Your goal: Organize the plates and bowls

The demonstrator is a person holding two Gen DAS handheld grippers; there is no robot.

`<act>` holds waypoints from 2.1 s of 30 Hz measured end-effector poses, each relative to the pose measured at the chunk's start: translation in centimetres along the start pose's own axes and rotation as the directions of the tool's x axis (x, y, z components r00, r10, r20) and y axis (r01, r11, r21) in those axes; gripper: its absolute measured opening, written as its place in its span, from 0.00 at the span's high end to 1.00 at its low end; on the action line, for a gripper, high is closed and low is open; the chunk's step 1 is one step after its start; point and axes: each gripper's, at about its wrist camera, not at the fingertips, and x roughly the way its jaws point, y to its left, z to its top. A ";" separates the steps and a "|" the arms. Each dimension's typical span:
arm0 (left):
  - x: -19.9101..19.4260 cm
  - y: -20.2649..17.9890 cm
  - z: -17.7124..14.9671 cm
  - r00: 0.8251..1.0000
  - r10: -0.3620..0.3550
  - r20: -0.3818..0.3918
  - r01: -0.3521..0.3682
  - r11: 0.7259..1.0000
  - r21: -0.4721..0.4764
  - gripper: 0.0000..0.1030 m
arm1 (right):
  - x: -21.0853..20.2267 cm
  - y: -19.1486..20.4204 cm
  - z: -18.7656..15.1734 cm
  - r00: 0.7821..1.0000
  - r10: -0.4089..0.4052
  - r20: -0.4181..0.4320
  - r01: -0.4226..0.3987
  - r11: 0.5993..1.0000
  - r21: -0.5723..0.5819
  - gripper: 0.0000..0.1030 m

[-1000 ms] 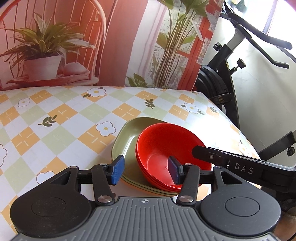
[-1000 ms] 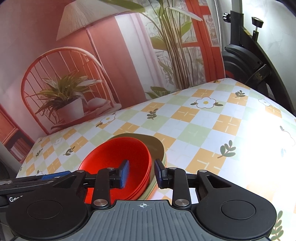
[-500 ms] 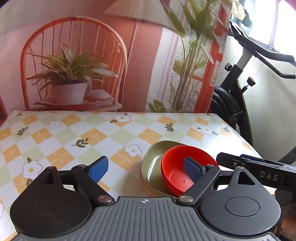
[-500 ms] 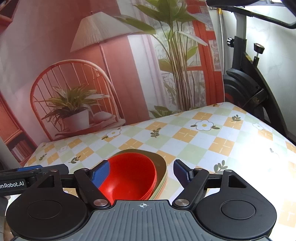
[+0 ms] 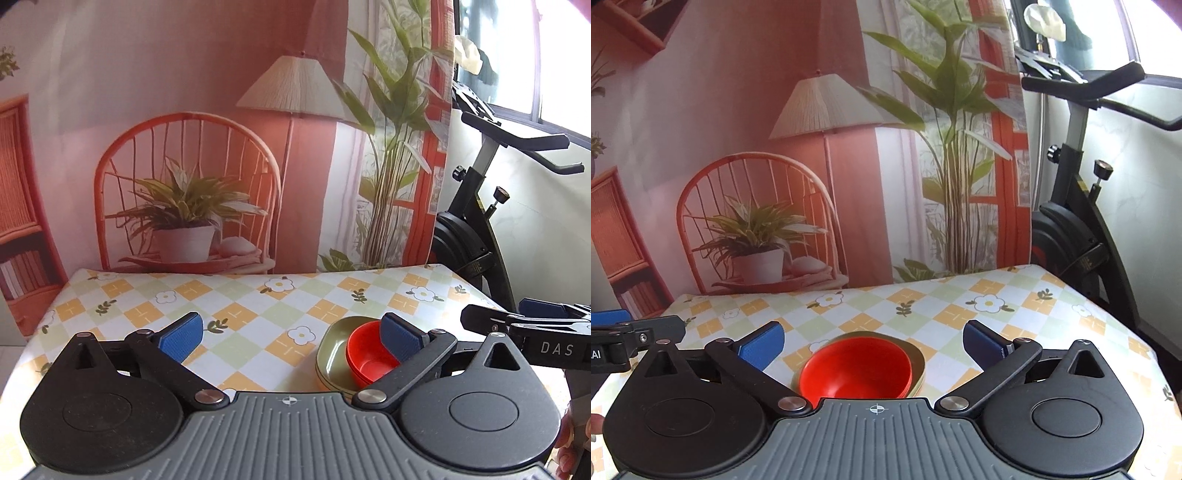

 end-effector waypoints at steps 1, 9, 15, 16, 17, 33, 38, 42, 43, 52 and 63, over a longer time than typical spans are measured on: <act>-0.7 0.0 0.1 1.000 0.008 0.009 -0.008 1.000 0.002 0.00 | -0.5 0.2 0.1 1.000 0.002 0.008 -0.002 1.000 -0.005 0.01; -5.8 0.0 1.1 0.996 0.036 0.083 -0.039 0.999 0.030 0.00 | -5.0 1.5 1.4 0.997 0.026 0.070 -0.025 1.000 -0.013 0.00; -9.4 0.3 1.8 0.989 0.051 0.138 -0.056 0.998 0.033 0.00 | -8.1 2.1 2.5 0.991 0.033 0.133 -0.029 0.999 -0.034 0.00; -10.0 0.3 1.9 0.988 0.052 0.146 -0.057 0.998 0.034 0.00 | -8.6 2.2 2.7 0.989 0.039 0.140 -0.034 0.999 -0.033 0.00; -10.5 0.2 1.9 0.987 0.055 0.152 -0.061 0.997 0.035 0.00 | -9.0 2.3 2.8 0.988 0.044 0.145 -0.040 0.999 -0.033 0.00; -18.7 0.2 3.1 0.956 0.111 0.273 -0.123 0.992 0.027 0.01 | -16.2 4.3 4.7 0.974 0.089 0.208 -0.077 0.995 -0.065 0.00; -19.7 -0.2 3.3 0.948 0.131 0.291 -0.147 0.988 0.036 0.01 | -17.6 4.8 5.1 0.970 0.096 0.223 -0.080 0.994 -0.078 0.00; -20.0 -0.1 3.7 0.950 0.129 0.285 -0.141 0.990 0.022 0.01 | -18.0 5.0 5.3 0.971 0.095 0.220 -0.079 0.993 -0.082 0.00; -20.0 0.0 3.7 0.950 0.128 0.285 -0.140 0.990 0.020 0.01 | -18.0 5.0 5.3 0.971 0.097 0.220 -0.080 0.993 -0.083 0.00; -20.0 -0.1 3.8 0.952 0.115 0.285 -0.128 0.991 0.028 0.01 | -18.7 5.3 5.4 0.971 0.098 0.218 -0.079 0.993 -0.091 0.00; -20.1 0.3 3.7 0.954 0.110 0.279 -0.122 0.992 0.028 0.01 | -18.5 5.3 5.5 0.972 0.096 0.216 -0.079 0.993 -0.090 0.00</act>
